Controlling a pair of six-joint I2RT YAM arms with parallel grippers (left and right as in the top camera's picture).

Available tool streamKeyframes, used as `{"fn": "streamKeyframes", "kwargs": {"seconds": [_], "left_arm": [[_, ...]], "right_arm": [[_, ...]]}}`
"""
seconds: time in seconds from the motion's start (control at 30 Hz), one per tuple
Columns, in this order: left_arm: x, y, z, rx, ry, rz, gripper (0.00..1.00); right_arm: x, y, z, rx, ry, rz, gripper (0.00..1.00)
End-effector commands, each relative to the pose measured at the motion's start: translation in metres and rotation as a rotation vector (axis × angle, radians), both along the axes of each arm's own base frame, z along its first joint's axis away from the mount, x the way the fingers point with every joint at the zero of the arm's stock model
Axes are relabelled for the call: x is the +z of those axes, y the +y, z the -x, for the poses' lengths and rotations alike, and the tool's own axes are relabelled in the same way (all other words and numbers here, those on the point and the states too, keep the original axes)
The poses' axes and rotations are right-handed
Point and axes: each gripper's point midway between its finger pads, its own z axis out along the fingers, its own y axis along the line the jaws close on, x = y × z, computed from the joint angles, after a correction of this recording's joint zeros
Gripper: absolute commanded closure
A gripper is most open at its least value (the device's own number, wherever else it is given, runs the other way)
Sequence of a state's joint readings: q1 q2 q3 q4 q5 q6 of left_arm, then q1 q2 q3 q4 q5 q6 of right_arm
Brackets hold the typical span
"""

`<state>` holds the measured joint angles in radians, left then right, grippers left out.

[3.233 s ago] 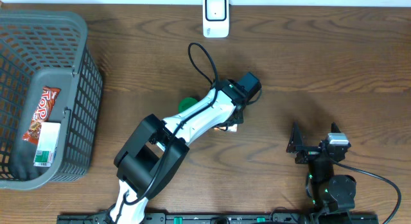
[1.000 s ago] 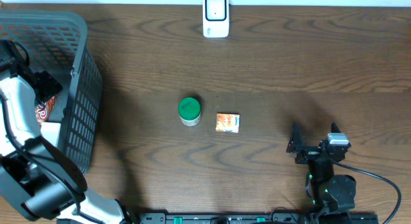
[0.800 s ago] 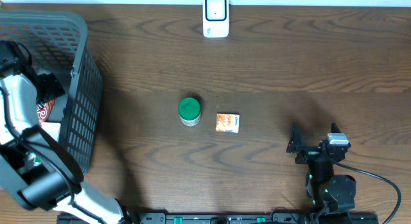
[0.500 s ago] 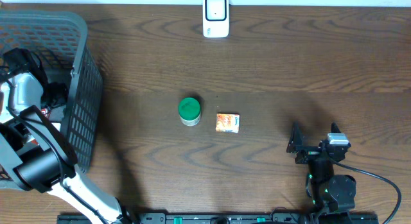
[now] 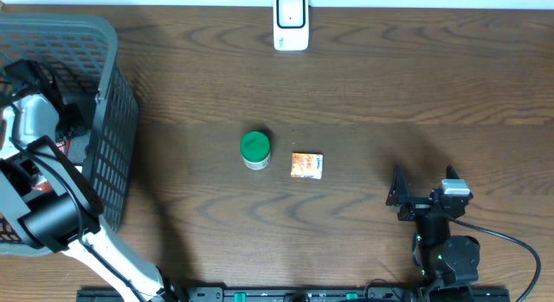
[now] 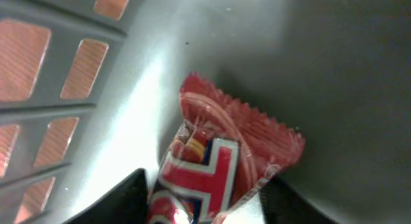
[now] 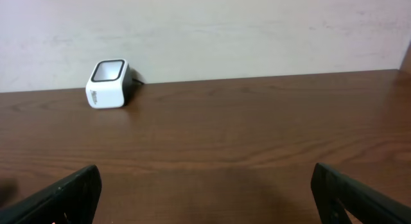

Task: Scan the item barcode
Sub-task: 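Reach into the basket and grasp the red chocolate bar with the left gripper, then carry the chocolate bar right of the tissue pack and drop it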

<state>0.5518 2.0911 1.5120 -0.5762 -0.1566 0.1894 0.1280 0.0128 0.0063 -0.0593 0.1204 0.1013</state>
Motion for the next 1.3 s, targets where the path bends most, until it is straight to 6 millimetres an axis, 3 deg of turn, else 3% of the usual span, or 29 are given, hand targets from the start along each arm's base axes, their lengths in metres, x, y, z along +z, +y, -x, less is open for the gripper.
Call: {"fn": "streamKeyframes", "kwargs": {"seconds": [0.0, 0.23, 0.37, 0.5, 0.6, 0.7, 0.8, 0.83, 0.87, 0.93, 1.03, 1.13, 1.27], "left_arm": [[-0.057, -0.012, 0.032, -0.002, 0.155, 0.08, 0.63], [-0.05, -0.012, 0.029, 0.089, 0.114, 0.083, 0.78], [-0.018, -0.007, 0.015, 0.096, 0.04, 0.044, 0.78], [0.044, 0.003, 0.001, 0.151, -0.114, -0.017, 0.78], [0.107, 0.006, -0.005, 0.202, -0.273, -0.07, 0.81], [0.175, 0.002, 0.0, 0.262, -0.452, -0.113, 0.92], [0.244, -0.009, 0.016, 0.323, -0.637, -0.139, 0.92], [0.279, -0.027, 0.025, 0.312, -0.745, -0.093, 0.92], [0.295, -0.045, 0.027, 0.278, -0.803, -0.033, 0.92], [0.323, -0.087, 0.031, 0.177, -0.906, 0.125, 0.92], [0.357, -0.167, 0.037, -0.028, -1.0, 0.429, 0.92], [0.371, -0.239, 0.049, -0.235, -0.985, 0.655, 0.91], [0.357, -0.322, 0.064, -0.418, -0.833, 0.862, 0.92]], "right_arm": [[-0.001, 0.002, 0.0, 0.007, 0.001, 0.006, 0.01], [-0.001, 0.002, 0.0, 0.007, 0.001, 0.006, 0.01], [-0.001, 0.002, 0.0, 0.007, 0.001, 0.006, 0.01], [-0.001, 0.002, 0.0, 0.007, 0.001, 0.006, 0.01], [-0.001, 0.002, 0.0, 0.007, 0.001, 0.006, 0.01], [-0.001, 0.002, 0.0, 0.007, 0.001, 0.006, 0.01], [-0.001, 0.002, 0.0, 0.007, 0.001, 0.006, 0.01], [-0.001, 0.002, 0.0, 0.007, 0.001, 0.006, 0.01], [-0.001, 0.002, 0.0, 0.007, 0.001, 0.006, 0.01], [-0.001, 0.002, 0.0, 0.007, 0.001, 0.006, 0.01], [-0.001, 0.002, 0.0, 0.007, 0.001, 0.006, 0.01], [-0.001, 0.002, 0.0, 0.007, 0.001, 0.006, 0.01], [-0.001, 0.002, 0.0, 0.007, 0.001, 0.006, 0.01]]}}
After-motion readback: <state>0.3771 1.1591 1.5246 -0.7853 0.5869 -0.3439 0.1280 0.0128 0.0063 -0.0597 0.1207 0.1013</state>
